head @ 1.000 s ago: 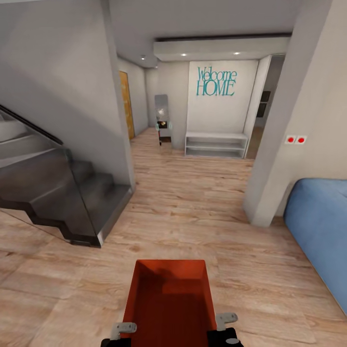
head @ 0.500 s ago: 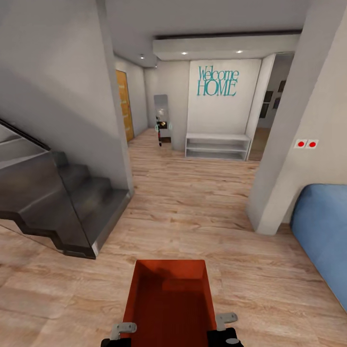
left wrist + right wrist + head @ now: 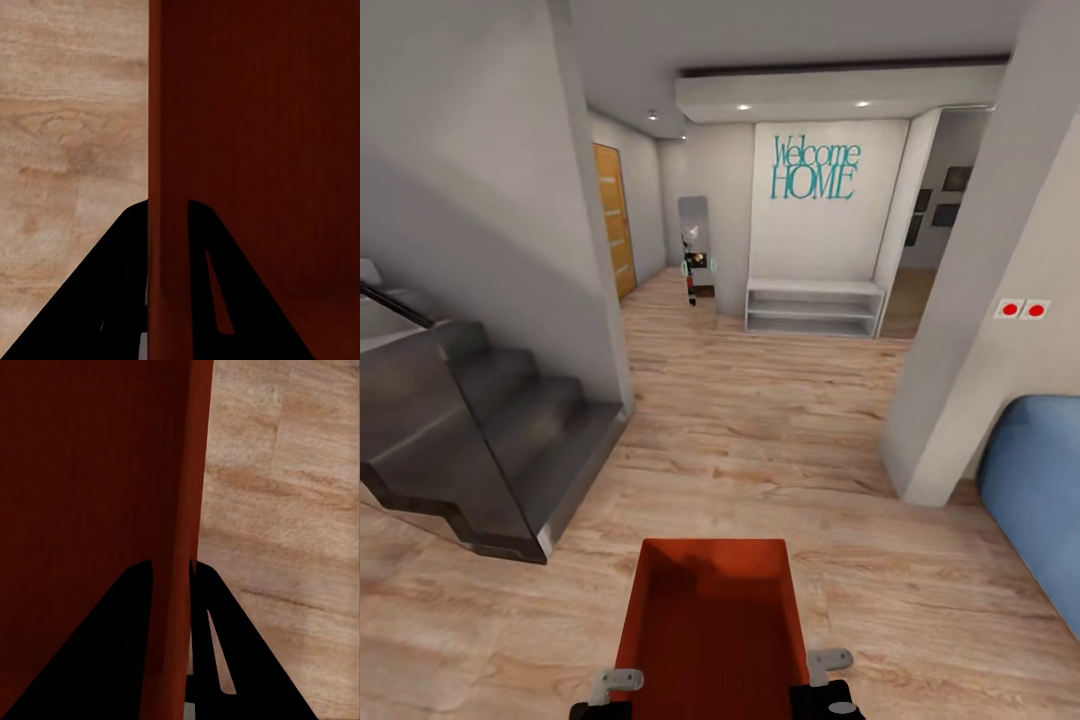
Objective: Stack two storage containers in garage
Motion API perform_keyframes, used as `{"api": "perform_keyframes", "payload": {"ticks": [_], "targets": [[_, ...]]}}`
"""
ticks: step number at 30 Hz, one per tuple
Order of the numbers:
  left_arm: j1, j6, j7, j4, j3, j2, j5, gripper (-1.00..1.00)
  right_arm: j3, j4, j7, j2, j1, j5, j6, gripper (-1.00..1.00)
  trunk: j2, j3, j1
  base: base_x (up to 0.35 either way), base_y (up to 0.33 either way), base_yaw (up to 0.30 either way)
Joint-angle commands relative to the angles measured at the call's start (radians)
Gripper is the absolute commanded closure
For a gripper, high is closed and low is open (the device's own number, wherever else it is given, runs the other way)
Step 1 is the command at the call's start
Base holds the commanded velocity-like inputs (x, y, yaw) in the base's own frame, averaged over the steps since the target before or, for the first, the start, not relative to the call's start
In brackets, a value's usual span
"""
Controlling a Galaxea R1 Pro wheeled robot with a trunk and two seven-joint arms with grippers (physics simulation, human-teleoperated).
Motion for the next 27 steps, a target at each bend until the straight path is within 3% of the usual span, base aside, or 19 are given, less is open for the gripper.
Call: {"api": "perform_keyframes", "payload": {"ticks": [1,27], "targets": [[-0.001,-0.003,-0.003,0.004,-0.040,-0.001,0.013,1.00,0.021,-0.004,0.001,0.001,-0.001,-0.004,0.004,1.00,-0.001,-0.002,0.001,0.342,0.000,0.000],[-0.001,-0.004,-0.003,0.004,-0.041,-0.002,0.013,1.00,0.021,-0.004,0.001,0.001,-0.001,-0.002,0.004,1.00,-0.001,-0.002,0.001,0.342,0.000,0.000]]}}
